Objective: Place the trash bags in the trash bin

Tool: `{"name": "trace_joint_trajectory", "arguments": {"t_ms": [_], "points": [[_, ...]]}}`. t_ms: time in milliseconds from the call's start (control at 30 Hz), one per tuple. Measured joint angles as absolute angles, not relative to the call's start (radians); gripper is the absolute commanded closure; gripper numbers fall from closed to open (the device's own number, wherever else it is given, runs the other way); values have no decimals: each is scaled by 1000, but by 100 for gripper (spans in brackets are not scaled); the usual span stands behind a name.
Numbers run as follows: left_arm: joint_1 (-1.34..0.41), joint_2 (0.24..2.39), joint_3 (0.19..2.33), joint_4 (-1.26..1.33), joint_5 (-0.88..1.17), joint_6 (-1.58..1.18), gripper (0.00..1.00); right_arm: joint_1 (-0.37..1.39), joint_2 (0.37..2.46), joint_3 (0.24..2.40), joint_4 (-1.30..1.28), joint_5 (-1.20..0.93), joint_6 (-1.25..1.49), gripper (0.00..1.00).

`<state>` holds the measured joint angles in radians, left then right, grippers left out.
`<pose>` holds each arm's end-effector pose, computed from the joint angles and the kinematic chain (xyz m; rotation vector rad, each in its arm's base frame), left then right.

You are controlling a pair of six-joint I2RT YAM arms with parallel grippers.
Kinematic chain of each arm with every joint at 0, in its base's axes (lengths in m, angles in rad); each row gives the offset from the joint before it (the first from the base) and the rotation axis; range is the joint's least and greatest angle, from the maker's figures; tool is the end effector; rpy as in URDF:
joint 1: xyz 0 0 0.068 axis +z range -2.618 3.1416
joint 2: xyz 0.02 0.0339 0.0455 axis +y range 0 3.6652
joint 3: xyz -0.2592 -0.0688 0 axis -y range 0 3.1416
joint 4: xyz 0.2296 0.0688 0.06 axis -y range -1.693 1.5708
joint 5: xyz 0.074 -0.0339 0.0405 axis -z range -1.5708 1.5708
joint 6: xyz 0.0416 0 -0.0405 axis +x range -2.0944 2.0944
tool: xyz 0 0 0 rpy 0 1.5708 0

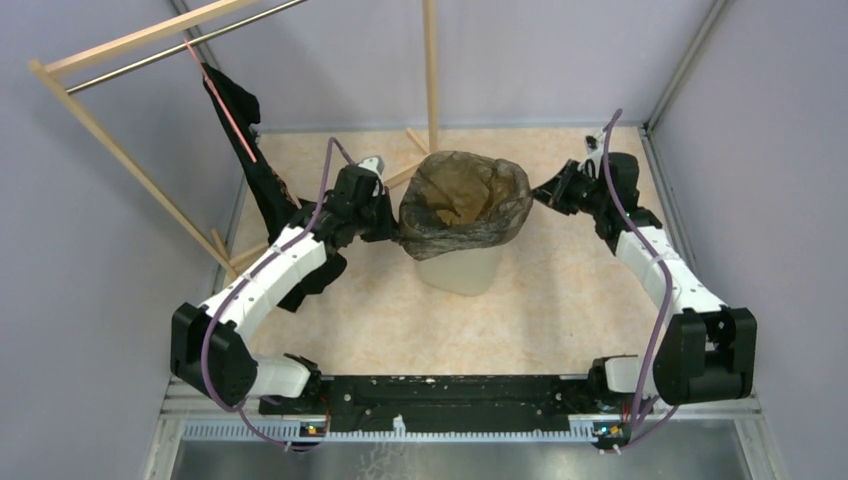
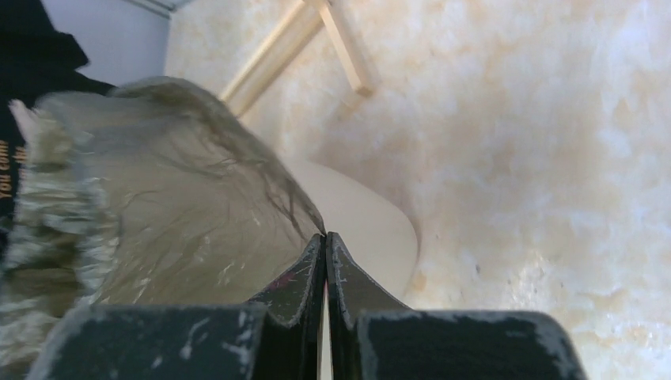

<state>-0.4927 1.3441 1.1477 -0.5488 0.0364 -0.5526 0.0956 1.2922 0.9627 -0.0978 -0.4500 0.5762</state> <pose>0.2491 -0.1355 0.3017 -0.0524 2.3842 -0.5590 0.2838 0.0454 0.2990 0.1937 2.0525 0.8733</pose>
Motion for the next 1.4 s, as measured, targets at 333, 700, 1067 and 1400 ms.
{"name": "trace_joint_trajectory", "arguments": {"t_ms": [333, 700, 1067, 1400], "points": [[-493, 1298, 1065, -545, 37, -563, 100, 98, 1309, 872, -90, -457, 560, 100], [-493, 1213, 998, -525, 61, -578, 100, 141, 1299, 824, -86, -413, 493, 100], [-493, 1171, 855, -402, 142, -622, 100, 181, 1334, 785, -74, -308, 440, 96], [-493, 1196, 851, -367, 143, -582, 100, 182, 1230, 928, -390, -117, 381, 43]]}}
